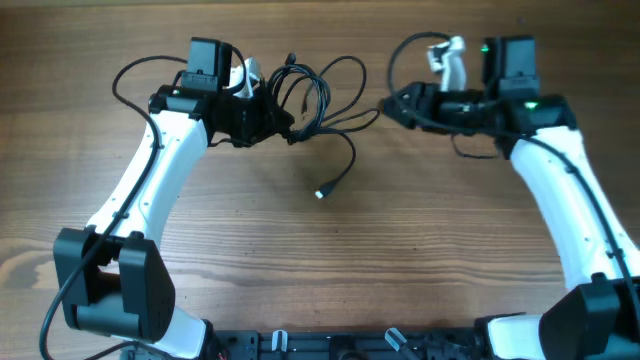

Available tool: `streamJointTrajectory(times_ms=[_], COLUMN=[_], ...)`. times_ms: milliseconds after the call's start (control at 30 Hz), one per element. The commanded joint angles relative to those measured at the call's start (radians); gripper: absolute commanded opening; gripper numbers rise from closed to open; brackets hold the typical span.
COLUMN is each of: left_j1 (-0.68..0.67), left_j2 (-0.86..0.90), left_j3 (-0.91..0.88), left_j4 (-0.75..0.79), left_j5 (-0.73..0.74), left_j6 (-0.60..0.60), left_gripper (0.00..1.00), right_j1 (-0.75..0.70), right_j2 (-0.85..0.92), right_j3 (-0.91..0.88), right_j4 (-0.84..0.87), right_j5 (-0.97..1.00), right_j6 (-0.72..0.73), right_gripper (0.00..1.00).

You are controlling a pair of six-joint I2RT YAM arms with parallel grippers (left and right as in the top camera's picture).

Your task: Untangle cables

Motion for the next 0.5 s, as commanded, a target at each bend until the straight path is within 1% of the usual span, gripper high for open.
streamJointTrajectory(times_ms=[0, 33, 67, 100, 200, 233, 333, 467], left_j1=[-0.001, -0.001, -0.001, -0.002, -0.002, -0.002, -0.003, -0.031], left_j2=[-0.006, -0.006, -0.006, -0.006, -0.006, -0.006, -0.006, -0.006], left_j3=[0.0, 0.0, 0.0, 0.0, 0.0, 0.0, 0.0, 0.0], left_j4=[0.006, 0.006, 0.003, 0.002, -0.037, -0.049, -0.071, -0.073], left_j5=[-0.012, -0.012, -0.012, -0.012, -0.012, -0.011, -0.011, -0.011], left_j6=[-0.266, -0.347, -0.402, -0.445, -0.553, -0.559, -0.558, -0.56], left_gripper=[0.04, 0.04, 0.04, 0.04, 0.04, 0.04, 0.04, 0.04], right_j1=[0.117, 0.158, 0.181, 0.201, 0.257, 0.273, 0.302, 0.348], right_j2=[-0.028, -0.028, -0.028, -0.028, -0.026, -0.023, -0.01, -0.007], right_j3=[0.031, 0.031, 0.031, 0.031, 0.03, 0.03, 0.03, 0.03], right_j4=[0.047, 0.066, 0.072, 0.076, 0.097, 0.118, 0.178, 0.184], right_j5=[0.021, 0.085, 0.144, 0.204, 0.342, 0.385, 0.386, 0.387], right_j6=[0.072, 0.117, 0.164, 0.204, 0.261, 0.283, 0.297, 0.3], right_gripper=[0.59, 0.56, 0.55, 0.55, 0.56, 0.56, 0.52, 0.45])
